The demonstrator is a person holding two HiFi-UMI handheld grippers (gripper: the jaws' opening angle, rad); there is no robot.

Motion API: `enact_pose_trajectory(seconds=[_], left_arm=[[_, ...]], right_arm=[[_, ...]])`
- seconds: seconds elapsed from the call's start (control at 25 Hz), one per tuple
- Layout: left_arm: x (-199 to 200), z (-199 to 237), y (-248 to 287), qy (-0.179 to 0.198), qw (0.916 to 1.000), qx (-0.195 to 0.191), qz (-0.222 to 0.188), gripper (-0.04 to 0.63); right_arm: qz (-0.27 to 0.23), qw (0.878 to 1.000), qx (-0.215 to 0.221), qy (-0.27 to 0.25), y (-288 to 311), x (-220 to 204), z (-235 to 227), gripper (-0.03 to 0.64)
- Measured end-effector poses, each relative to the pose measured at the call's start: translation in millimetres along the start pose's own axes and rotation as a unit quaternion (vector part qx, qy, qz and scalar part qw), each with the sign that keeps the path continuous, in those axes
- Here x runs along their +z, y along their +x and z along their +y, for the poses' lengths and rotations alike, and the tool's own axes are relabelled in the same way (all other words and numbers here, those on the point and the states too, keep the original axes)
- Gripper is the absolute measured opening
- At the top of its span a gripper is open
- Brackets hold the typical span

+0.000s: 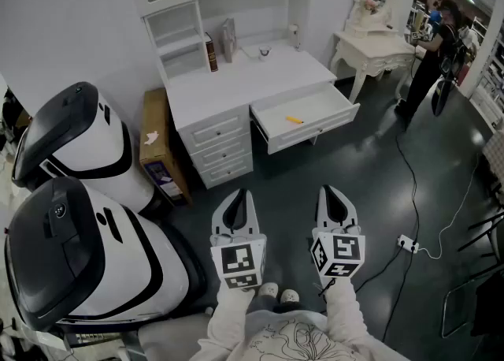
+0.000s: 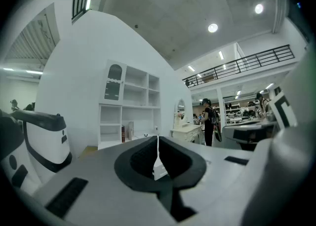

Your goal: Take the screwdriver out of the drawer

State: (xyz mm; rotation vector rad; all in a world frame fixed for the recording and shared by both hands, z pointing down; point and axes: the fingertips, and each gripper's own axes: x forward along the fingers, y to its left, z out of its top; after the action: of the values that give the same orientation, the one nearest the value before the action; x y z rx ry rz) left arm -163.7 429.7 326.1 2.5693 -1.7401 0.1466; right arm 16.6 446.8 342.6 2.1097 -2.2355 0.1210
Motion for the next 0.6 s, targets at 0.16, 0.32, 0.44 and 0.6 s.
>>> enact_pose_trajectory(seconds=[0.16,0.32,0.44,0.6], left_arm=[[1.4,0.5,9.1,0.0,1.0,-0.001,0.0,0.012],[1.2,3.7,17.7,0.0,1.0,-0.002,0.0,0.012],[-0.3,8.9,25.6,-0.001,1.0,-0.001,0.001,0.012],[-6.4,15.3,34.6,-0.004,1.0,-0.002,0.005,0.012]], right_arm=[[0.002,1.0,0.0,0.003,8.5,-0.2,-3.1,0.003],[0.005,1.0,0.0,0.002,18.4,-2.0,-3.9,0.003],[0.005,1.0,-0.004,0.008,27.6,-4.1,-4.7,0.003],[0.007,1.0,-0.014,0.021,36.8,-11.0,-6.6,0.003]])
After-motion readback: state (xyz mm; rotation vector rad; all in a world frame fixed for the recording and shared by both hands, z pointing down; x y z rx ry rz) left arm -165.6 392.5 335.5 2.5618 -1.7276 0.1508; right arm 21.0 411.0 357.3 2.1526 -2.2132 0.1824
